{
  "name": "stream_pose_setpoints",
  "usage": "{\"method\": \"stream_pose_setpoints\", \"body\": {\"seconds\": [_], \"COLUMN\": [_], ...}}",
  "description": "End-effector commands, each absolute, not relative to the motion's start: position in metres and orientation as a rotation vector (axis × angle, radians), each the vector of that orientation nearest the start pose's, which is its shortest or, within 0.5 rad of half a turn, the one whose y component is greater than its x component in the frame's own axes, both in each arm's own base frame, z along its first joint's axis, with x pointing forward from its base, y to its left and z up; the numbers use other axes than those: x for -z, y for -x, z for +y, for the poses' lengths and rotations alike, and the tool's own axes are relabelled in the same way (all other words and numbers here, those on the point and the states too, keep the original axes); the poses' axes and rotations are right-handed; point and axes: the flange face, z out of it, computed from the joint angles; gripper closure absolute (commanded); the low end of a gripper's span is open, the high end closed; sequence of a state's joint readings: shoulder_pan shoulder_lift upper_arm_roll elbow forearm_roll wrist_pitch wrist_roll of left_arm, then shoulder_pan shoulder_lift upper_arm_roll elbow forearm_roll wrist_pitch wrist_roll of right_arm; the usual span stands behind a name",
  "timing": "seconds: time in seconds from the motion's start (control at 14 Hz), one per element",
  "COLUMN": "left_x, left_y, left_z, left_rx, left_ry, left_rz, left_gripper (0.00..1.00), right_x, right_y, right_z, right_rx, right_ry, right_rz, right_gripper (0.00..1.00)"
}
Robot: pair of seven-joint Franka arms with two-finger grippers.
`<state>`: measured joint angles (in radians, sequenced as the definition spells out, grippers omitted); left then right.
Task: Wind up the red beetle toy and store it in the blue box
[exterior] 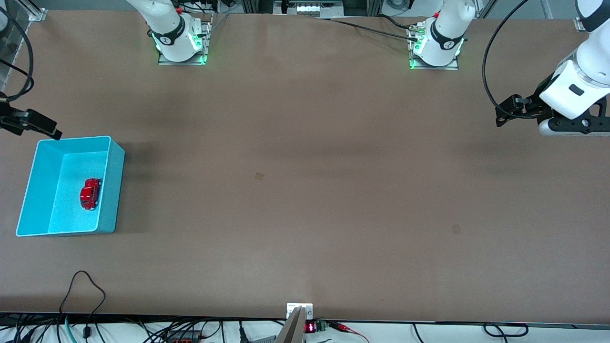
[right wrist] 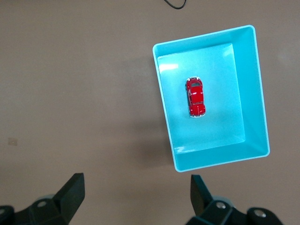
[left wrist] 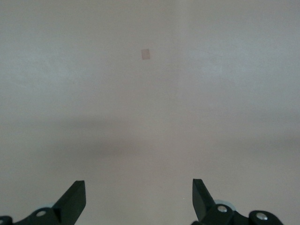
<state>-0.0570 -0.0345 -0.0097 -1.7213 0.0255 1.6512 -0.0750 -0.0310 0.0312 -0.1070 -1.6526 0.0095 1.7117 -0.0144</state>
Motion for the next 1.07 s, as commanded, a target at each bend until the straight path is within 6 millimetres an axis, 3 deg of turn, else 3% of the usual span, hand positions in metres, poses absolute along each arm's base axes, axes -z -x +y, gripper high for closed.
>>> {"method": "stream_pose_setpoints", "body": {"seconds": [0.0, 0.36, 1.0], "left_x": [-0.585, -0.585, -0.586], "left_y": [-0.547, -0.547, -0.547], "left_z": [-0.033, -0.034, -0.035], "left_rx": [-0.056, -0.056, -0.054], "left_ry": [3.120, 3.122, 3.123], "left_rz": [0.014, 0.014, 0.016], "left_gripper": [0.00, 0.00, 0.00], "right_x": [-0.589, -0.591, -0.591], "right_y": [-0.568, -0.557, -0.560], "right_z": [-0.071, -0.071, -0.070], "right_rx": [0.015, -0.063, -0.041], "right_ry": [3.136, 3.125, 3.136], "right_rz": [0.162, 0.167, 0.159], "right_gripper": [0.00, 0.00, 0.00]}}
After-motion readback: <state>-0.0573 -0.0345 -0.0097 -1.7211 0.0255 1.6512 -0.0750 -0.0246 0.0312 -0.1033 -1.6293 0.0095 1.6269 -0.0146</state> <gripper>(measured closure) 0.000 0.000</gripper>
